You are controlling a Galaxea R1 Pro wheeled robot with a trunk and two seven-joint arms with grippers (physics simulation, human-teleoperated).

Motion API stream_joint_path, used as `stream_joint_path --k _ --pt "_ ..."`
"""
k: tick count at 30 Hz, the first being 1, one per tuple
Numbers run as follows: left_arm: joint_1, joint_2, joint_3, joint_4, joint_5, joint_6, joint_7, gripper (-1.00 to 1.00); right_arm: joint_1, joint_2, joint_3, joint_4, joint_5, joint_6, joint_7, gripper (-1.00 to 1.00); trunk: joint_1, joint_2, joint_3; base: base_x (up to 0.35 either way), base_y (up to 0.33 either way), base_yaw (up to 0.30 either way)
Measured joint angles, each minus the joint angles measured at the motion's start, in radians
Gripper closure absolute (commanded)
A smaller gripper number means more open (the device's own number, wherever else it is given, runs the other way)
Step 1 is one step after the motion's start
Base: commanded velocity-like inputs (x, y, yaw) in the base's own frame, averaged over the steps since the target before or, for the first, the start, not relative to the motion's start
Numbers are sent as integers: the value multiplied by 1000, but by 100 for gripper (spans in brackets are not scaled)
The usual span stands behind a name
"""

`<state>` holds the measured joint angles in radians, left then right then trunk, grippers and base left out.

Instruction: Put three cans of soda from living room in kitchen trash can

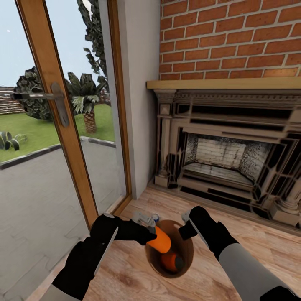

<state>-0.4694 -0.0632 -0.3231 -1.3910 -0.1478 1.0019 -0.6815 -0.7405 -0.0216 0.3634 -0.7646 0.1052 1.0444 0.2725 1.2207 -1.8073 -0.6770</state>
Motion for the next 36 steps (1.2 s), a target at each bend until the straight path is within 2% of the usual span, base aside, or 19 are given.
stream_joint_path --k 4,8,11,23,28,36 --pt "0 -1 -4 18 -3 -3 5 100 -1 2 1 5 -29 3 1 100 -15 28 13 0 0 0" --pt "0 -1 -5 51 -3 -22 9 100 -1 3 1 7 -8 1 1 100 -31 56 25 0 0 0" --pt "0 -3 -5 80 -3 -45 19 100 -1 3 1 7 -13 1 1 100 -42 77 35 0 0 0" --pt "0 -16 -21 176 0 -125 55 100 -2 3 1 7 -19 2 5 100 -42 77 35 0 0 0" --pt "0 -22 -23 203 0 -144 58 100 -2 3 1 7 -13 1 4 100 -42 77 35 0 0 0" --pt "0 -36 -23 283 1 -217 59 100 -2 3 3 7 -16 1 4 100 -42 77 35 0 0 0"
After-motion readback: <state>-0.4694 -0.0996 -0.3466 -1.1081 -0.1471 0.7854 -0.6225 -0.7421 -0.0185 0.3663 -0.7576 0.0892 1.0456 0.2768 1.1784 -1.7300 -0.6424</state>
